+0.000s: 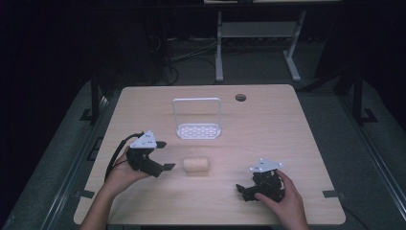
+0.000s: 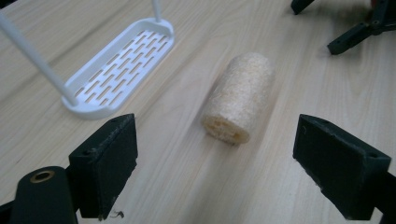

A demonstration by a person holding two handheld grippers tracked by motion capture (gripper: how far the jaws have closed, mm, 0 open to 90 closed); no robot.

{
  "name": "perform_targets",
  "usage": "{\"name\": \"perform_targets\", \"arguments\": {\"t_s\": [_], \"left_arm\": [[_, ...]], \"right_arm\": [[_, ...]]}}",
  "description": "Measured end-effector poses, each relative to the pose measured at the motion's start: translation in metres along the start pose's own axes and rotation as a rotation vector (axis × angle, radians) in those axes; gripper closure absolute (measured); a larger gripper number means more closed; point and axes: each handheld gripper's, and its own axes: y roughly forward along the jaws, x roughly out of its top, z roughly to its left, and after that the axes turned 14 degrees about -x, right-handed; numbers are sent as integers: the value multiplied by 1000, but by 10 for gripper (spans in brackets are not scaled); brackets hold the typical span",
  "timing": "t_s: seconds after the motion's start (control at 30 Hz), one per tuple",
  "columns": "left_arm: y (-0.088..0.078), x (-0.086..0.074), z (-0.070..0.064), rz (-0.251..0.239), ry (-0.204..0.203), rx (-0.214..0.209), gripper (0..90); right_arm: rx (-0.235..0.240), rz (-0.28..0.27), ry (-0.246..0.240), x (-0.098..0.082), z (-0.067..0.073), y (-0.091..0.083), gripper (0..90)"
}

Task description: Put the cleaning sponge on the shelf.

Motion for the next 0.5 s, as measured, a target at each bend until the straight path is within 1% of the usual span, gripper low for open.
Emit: {"name": "perform_targets", "arguments": {"t_s": [0.07,0.1,0.13,0.2,0.37,0.4,0.5], "left_arm": [[4,3,0,5,7,-15,134],[4,3,0,5,7,-15,135],[7,6,0,3,19,-25,135],[11,9,2,8,29,-37,135],[17,14,4,13,36,-54,134],[19,17,5,18,42,-65,135],[23,23,6,11,49,-84,135]], "right_arm": [[0,0,0,0,0,0,6],[0,0,0,0,0,0,6],[0,0,0,0,0,0,6],[2,0,5,0,0,0,6],[2,0,3,0,0,0,6],[3,0,4,0,0,0,6],[3,1,4,0,0,0,6]]}}
